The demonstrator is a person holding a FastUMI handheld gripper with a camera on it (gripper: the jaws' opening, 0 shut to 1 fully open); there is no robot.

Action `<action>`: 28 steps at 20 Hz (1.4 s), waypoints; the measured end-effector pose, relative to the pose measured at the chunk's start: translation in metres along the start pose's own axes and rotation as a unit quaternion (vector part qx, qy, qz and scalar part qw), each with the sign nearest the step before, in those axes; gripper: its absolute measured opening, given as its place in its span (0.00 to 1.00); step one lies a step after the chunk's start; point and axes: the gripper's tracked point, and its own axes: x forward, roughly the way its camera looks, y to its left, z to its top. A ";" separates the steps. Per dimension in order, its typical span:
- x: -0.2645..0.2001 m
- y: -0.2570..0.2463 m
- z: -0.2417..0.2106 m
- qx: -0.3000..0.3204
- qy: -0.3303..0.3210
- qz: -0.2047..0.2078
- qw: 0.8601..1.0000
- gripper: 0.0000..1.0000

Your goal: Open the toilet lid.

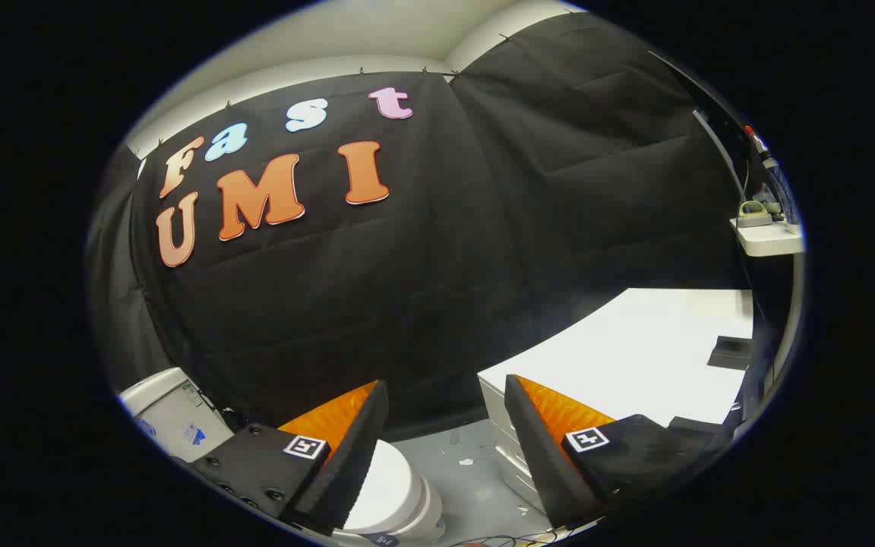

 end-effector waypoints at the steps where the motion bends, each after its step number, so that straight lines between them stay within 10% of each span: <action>1: 0.000 0.002 0.000 -0.002 0.000 0.001 1.000 0.99; 28: -0.012 0.045 0.000 -0.093 -0.016 0.051 0.994 0.98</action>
